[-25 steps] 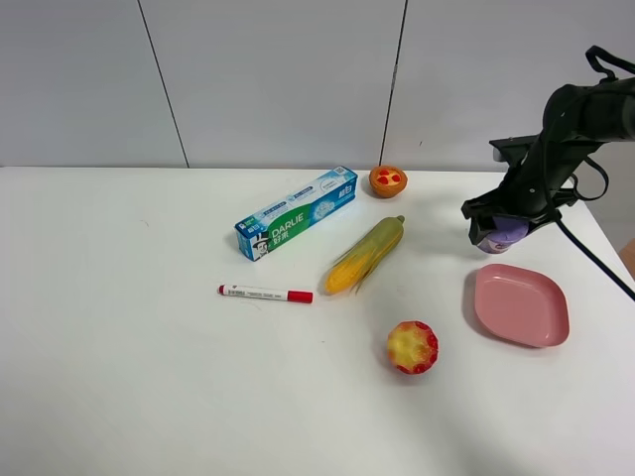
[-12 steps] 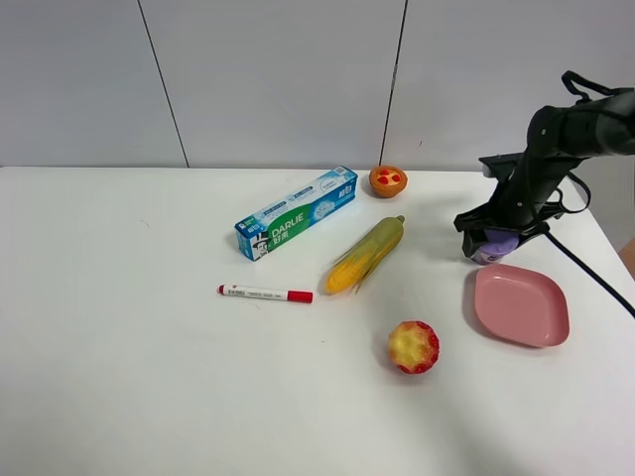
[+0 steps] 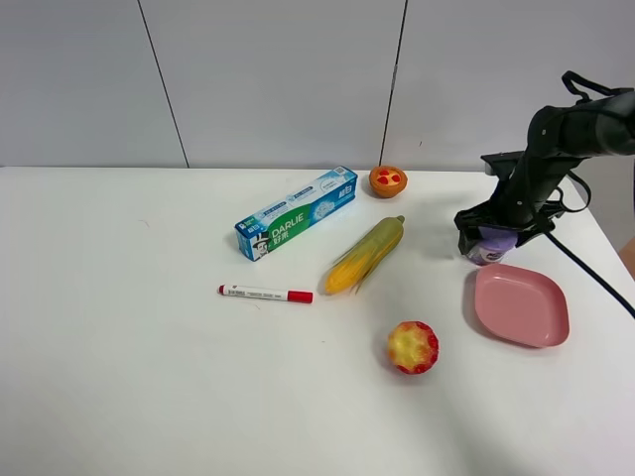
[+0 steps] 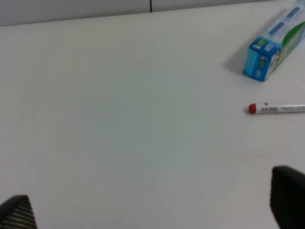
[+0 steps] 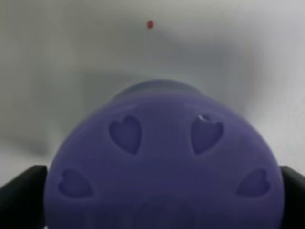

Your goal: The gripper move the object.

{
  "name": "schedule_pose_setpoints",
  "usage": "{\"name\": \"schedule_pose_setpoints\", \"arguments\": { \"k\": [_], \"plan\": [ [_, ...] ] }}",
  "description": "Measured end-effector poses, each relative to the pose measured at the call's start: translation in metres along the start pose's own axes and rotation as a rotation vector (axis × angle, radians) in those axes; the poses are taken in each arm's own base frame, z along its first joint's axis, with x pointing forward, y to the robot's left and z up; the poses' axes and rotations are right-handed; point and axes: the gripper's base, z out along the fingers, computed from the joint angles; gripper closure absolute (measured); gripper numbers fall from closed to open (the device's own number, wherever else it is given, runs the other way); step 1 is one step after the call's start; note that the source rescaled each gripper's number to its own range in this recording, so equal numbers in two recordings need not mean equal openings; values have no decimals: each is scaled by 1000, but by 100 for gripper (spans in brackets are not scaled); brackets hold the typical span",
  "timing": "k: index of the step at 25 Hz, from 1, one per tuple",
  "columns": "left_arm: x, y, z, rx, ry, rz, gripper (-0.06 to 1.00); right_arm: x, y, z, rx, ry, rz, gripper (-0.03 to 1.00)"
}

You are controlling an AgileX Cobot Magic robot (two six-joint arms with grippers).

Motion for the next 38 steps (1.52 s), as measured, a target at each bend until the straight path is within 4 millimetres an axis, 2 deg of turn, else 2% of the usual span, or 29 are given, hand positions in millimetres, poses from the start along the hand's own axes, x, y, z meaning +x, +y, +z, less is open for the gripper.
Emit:
{"name": "schedule_pose_setpoints", "arguments": {
  "k": [1, 3, 6, 7, 10, 12, 14, 15, 17, 18, 20, 22, 25, 29, 31, 32, 35, 38],
  "plan": [
    [0, 0, 0, 0, 0, 0, -6, -1, 0, 0, 1, -6, 18, 29],
    [0, 0, 0, 0, 0, 0, -6, -1, -1, -1, 7, -7, 35, 18],
    [0, 0, 0, 0, 0, 0, -6, -2, -1, -14, 17, -37, 40, 14],
    [0, 0, 0, 0, 0, 0, -6, -4, -2, -25, 21, -63, 40, 13],
    [0, 0, 0, 0, 0, 0, -6, -6, -2, -70, 35, -171, 43, 13],
    [0, 0, 0, 0, 0, 0, -6, -4, -1, -109, 39, -264, 53, 13],
    [0, 0, 0, 0, 0, 0, -6, 2, 1, -153, 49, -373, 58, 13],
    [0, 0, 0, 0, 0, 0, -6, 10, 2, -184, 57, -451, 63, 14],
    [0, 0, 0, 0, 0, 0, -6, 28, 5, -234, 71, -581, 72, 15],
    [0, 0, 0, 0, 0, 0, -6, 56, 8, -288, 94, -728, 81, 16],
    [0, 0, 0, 0, 0, 0, -6, 89, 9, -327, 121, -839, 96, 16],
    [0, 0, 0, 0, 0, 0, -6, 131, 13, -355, 163, -905, 106, 16],
    [0, 0, 0, 0, 0, 0, -6, 195, 20, -379, 232, -985, 135, 16],
    [0, 0, 0, 0, 0, 0, -6, 279, 38, -384, 253, -1063, 173, 16],
    [0, 0, 0, 0, 0, 0, -6, 317, 46, -372, 251, -1068, 188, 17],
    [0, 0, 0, 0, 0, 0, -6, 330, 49, -360, 245, -1048, 196, 17],
    [0, 0, 0, 0, 0, 0, -6, 357, 56, -326, 214, -1020, 225, 18],
    [0, 0, 0, 0, 0, 0, -6, 364, 59, -292, 180, -972, 242, 19]
  ]
}}
